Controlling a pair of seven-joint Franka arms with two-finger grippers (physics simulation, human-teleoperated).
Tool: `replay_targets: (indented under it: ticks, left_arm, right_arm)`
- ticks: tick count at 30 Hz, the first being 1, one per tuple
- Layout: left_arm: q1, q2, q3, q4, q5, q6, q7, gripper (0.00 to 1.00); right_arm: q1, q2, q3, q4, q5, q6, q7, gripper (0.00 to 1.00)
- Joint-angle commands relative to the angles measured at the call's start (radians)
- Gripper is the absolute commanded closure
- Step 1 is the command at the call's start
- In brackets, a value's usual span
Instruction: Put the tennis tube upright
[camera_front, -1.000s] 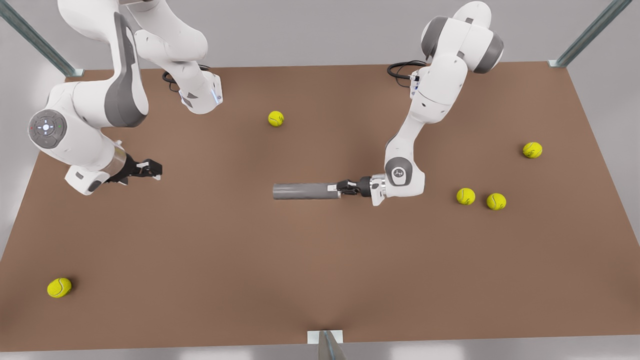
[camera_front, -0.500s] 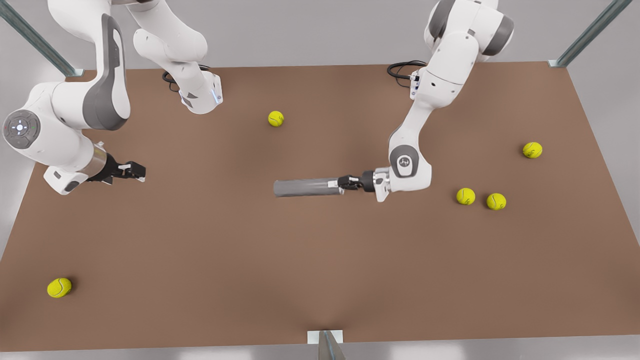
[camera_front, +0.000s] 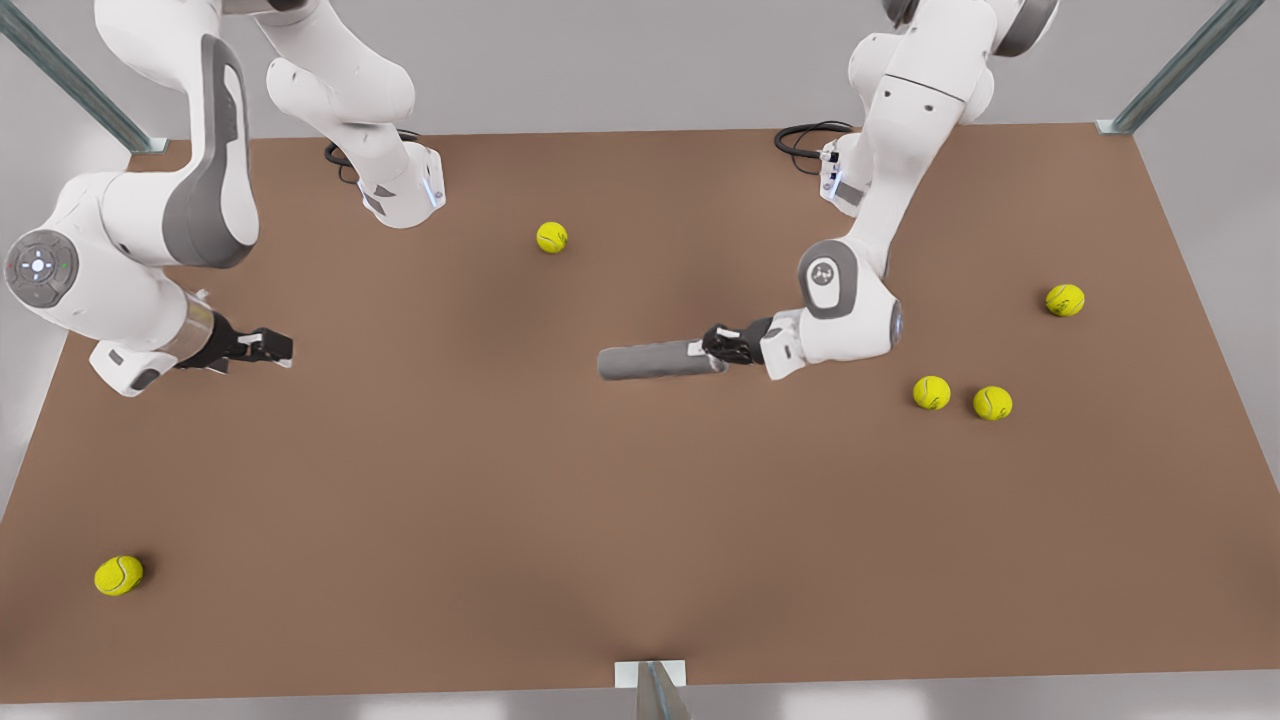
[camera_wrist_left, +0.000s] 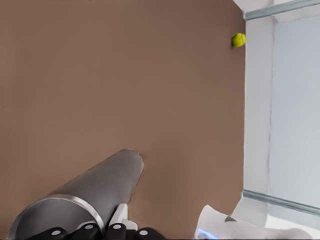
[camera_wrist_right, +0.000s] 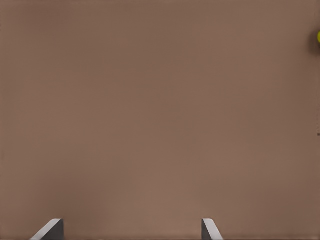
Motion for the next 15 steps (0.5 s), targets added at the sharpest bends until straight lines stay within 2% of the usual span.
replay_targets:
  ticks: [1, 8, 12, 15]
  left_arm:
    - [-0.002, -0.027, 0.021, 0.003, 0.295, -0.012, -0.25, 0.79]
    - [-0.011, -0.102, 0.023, 0.007, 0.665, -0.043, -0.364, 0.79]
    - [-0.017, -0.114, 0.021, 0.013, 0.987, -0.047, -0.407, 0.79]
    - [-0.017, -0.12, 0.021, 0.013, 1.021, -0.061, -0.411, 0.79]
  right_arm:
    - [0.005, 0.0, 0.001, 0.0, 0.002, 0.001, -0.006, 0.0]
    - [-0.024, -0.006, 0.001, -0.006, 0.002, -0.009, -0.009, 0.0]
    - [-0.022, -0.003, 0.001, -0.008, 0.002, -0.005, -0.009, 0.0]
    - [-0.022, -0.002, 0.001, -0.008, 0.002, -0.005, -0.007, 0.0]
